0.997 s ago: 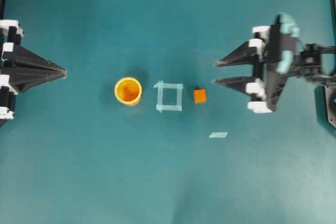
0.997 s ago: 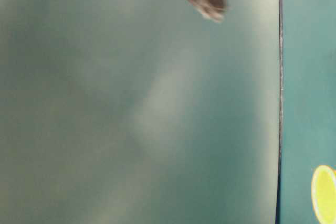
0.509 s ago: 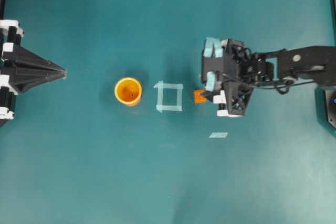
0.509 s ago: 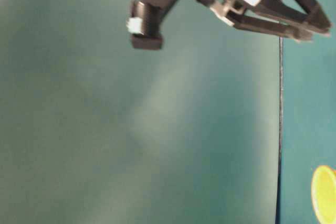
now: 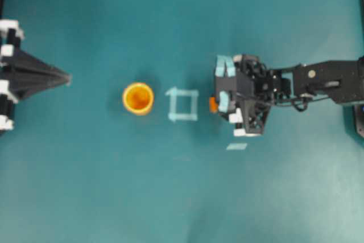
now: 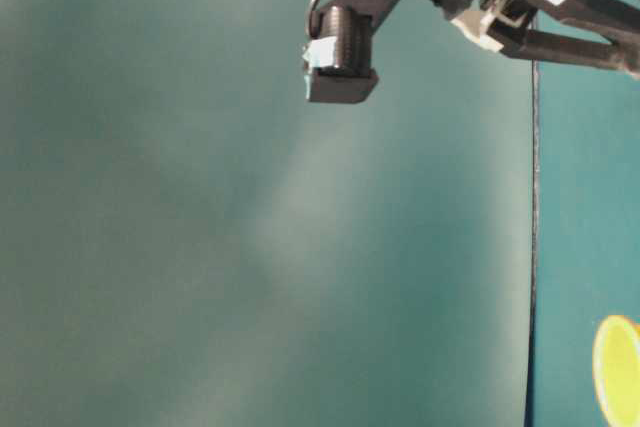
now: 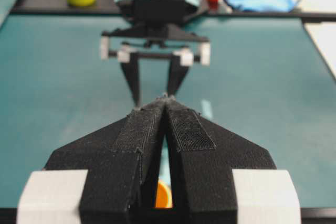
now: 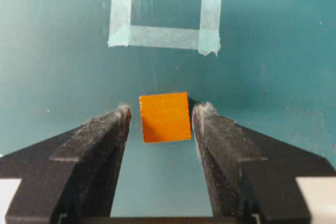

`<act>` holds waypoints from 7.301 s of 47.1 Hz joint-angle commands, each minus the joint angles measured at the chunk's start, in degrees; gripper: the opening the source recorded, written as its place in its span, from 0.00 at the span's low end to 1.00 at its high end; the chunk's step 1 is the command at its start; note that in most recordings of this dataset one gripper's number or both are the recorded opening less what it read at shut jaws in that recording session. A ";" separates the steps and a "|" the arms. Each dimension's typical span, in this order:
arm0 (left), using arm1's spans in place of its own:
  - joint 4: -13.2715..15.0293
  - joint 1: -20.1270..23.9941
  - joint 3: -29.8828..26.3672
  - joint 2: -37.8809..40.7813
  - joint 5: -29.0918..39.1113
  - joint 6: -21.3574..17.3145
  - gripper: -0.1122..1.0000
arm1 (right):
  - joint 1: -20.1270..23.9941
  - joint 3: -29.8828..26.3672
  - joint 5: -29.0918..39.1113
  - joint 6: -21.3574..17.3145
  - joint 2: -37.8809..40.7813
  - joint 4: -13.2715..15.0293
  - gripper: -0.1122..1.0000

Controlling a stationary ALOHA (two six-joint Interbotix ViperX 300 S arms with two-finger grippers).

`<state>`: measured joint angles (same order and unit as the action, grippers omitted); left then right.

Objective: Move the block to the right with right arm.

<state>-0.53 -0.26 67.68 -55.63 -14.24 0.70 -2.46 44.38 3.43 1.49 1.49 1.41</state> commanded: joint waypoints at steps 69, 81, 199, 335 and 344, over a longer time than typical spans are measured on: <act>-0.09 -0.09 -1.76 0.26 0.88 0.09 0.10 | 0.26 -2.55 21.18 -1.49 -19.78 -0.53 0.46; -0.09 -0.09 -1.76 0.18 0.88 0.09 0.10 | 0.26 -0.09 28.13 -1.58 -27.69 -0.53 0.46; -0.09 -0.09 -1.76 0.44 0.70 0.09 0.10 | 0.26 12.13 64.86 -7.12 -71.98 -2.02 0.46; -0.09 -0.09 -1.76 0.53 0.26 0.00 0.10 | 0.26 12.48 64.95 -6.94 -71.72 -1.76 0.46; -0.09 -0.09 -1.85 0.62 0.26 0.00 0.10 | 0.26 12.48 64.95 -6.94 -71.72 -1.67 0.46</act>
<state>-0.53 -0.26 67.59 -55.46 -13.54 0.79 -2.29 57.48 68.73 -5.54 -70.84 -0.35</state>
